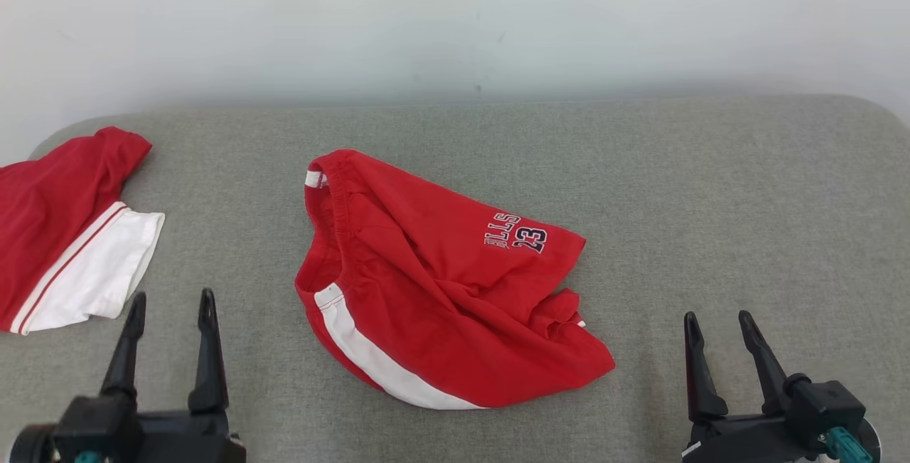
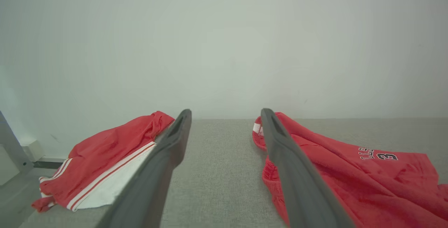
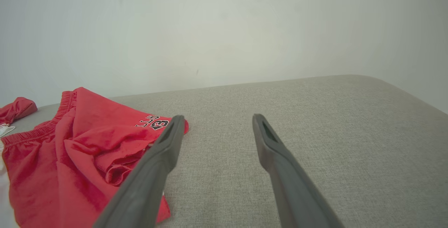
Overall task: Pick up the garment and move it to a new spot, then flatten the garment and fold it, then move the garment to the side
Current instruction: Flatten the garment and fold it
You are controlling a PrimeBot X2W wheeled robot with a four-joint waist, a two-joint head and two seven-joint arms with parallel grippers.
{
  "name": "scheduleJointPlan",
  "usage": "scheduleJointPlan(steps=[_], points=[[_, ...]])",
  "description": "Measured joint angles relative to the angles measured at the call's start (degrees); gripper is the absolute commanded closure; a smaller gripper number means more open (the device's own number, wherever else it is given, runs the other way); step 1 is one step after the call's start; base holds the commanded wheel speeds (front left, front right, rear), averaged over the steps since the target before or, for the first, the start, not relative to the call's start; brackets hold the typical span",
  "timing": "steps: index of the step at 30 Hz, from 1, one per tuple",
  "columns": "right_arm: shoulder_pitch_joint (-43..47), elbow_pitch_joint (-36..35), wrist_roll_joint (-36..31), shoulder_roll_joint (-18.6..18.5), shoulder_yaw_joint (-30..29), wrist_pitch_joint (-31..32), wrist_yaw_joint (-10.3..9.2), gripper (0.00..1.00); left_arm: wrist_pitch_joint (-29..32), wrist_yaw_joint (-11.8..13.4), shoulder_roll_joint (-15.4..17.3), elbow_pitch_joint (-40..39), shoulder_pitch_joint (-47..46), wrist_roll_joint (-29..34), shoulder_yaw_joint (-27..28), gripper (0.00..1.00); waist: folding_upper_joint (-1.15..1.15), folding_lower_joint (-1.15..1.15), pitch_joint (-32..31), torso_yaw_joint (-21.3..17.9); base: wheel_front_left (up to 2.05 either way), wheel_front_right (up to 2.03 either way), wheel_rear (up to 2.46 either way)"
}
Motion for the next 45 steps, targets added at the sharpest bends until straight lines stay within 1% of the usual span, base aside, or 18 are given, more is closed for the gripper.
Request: scheduleJointPlan(steps=[3,7,10,15,16,24,26,29,30,31,32,35,38,41,45], points=[[0.2,0.5,-0.2,0.0,0.2,0.0,0.00,0.00,0.0,-0.1,-2.4,-1.2,2.8,1.3,2.0,0.00,0.00,0.00,0.0,0.2,0.00,0.00,0.00],[0.5,1.4,-1.0,0.0,0.4,0.0,0.00,0.00,0.0,-1.3,-5.0,-1.7,4.9,3.1,4.1,0.00,0.00,0.01,0.1,0.6,0.00,0.00,0.00],[0.8,2.5,-1.7,0.0,1.2,0.0,0.00,0.00,0.0,-2.4,-6.2,-1.7,5.3,4.4,5.3,0.00,0.00,0.01,0.2,1.1,0.00,0.00,0.00],[-0.7,5.8,-2.2,-1.6,4.9,0.7,0.00,0.00,0.0,-4.6,-7.7,-1.5,5.0,6.3,7.1,0.00,0.01,0.01,0.6,1.9,0.00,0.00,0.00],[-1.7,7.2,-2.2,-2.3,6.5,1.0,0.00,0.00,0.0,-5.1,-8.3,-1.3,4.7,6.8,7.5,0.00,0.01,0.01,0.8,2.3,0.00,0.00,0.00],[-5.6,14.9,0.3,-4.0,11.2,2.0,0.00,0.00,0.0,-7.2,-10.4,-0.4,4.0,8.2,7.4,0.00,0.01,0.02,1.7,3.8,0.00,0.00,0.00],[-6.1,16.0,0.7,-4.0,11.8,2.0,0.00,0.00,0.0,-7.2,-10.5,-0.2,3.9,8.4,7.4,0.00,0.01,0.02,1.8,4.0,0.00,0.00,0.00],[-7.8,19.3,1.9,-4.3,13.6,2.0,0.00,0.00,0.0,-7.7,-11.0,0.0,3.6,8.8,7.1,0.00,0.01,0.02,2.1,4.6,0.00,0.00,0.00],[-8.3,20.4,2.3,-4.2,14.1,2.1,0.00,0.61,0.0,-7.7,-11.1,0.2,3.5,9.0,7.1,0.00,0.01,0.02,2.2,4.8,0.00,0.00,0.00],[-8.8,21.5,2.7,-4.2,14.6,2.1,0.00,0.75,0.0,-8.0,-11.2,0.6,3.4,9.0,7.2,0.00,0.01,0.02,2.3,4.9,0.00,0.00,0.00],[-9.2,22.6,3.0,-4.2,15.1,2.1,0.00,1.00,0.0,-8.1,-11.2,0.8,3.3,9.1,7.1,0.00,0.01,0.02,2.3,5.1,0.00,0.00,0.00],[-10.7,25.0,4.1,-4.3,16.2,1.8,0.00,1.00,0.0,-8.5,-11.4,1.3,2.9,9.1,7.0,0.00,0.01,0.02,2.3,5.3,0.00,0.00,0.00],[-11.6,25.2,4.6,-4.6,16.8,0.9,0.00,1.00,0.0,-8.7,-11.5,1.7,2.9,9.3,7.1,0.00,0.00,0.02,2.1,5.0,0.00,0.00,0.00],[-11.5,24.0,4.7,-5.0,16.5,0.4,0.00,1.00,0.0,-8.7,-11.6,2.0,3.1,9.5,7.2,0.00,0.01,0.02,1.8,4.3,0.00,0.00,0.00],[-9.2,19.9,5.0,-6.0,14.9,0.2,0.01,1.00,0.0,-9.1,-11.8,2.4,3.5,9.5,7.4,0.00,0.01,0.02,1.4,2.8,0.00,0.00,0.00]])
